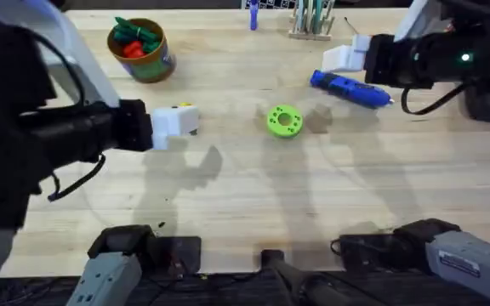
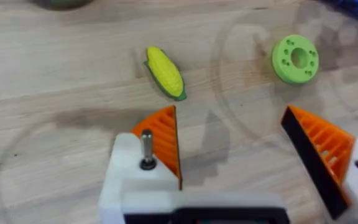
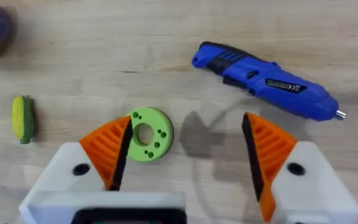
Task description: Pick up the gripper from the table and insert it into the empty holder that is missing its gripper. Then pick up a screw, insert it into the mounting hole, and use the screwdriver to tighten it. Finally, clean up the table by picking up the vegetable and placing it into the bucket.
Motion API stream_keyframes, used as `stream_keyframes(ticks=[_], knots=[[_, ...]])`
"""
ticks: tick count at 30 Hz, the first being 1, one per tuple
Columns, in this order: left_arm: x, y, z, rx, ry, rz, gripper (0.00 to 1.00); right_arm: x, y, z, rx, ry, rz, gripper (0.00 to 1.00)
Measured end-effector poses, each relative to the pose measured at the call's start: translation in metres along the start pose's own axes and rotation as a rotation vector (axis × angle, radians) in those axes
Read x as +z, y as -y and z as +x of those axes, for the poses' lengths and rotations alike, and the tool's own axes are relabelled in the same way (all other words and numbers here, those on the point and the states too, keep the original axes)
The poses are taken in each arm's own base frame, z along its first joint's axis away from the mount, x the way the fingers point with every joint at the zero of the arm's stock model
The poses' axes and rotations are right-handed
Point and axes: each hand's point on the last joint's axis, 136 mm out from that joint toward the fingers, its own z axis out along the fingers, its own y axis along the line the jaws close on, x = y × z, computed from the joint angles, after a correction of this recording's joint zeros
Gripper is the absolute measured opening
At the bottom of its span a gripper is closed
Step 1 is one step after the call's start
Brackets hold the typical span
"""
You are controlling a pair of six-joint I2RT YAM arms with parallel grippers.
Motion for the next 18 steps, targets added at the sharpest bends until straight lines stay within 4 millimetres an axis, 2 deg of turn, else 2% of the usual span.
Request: stream_keyframes(ticks=[7,12,15,18], knots=[[0.020,-0.018,0.011,-0.149,-0.105,-0.072,0.987,-0.001,0.000,0.000,0.000,0.002,0.000,0.991],[0.040,-0.019,0.025,-0.262,-0.271,-0.131,0.988,-0.001,0.000,0.000,0.000,0.002,0.000,0.991],[0.050,-0.019,0.022,-0.305,-0.347,-0.198,0.988,-0.001,0.000,0.000,0.000,0.002,-0.001,0.992],[0.062,-0.018,0.010,-0.337,-0.374,-0.260,0.988,-0.001,0.000,0.000,0.000,0.001,-0.001,0.991]])
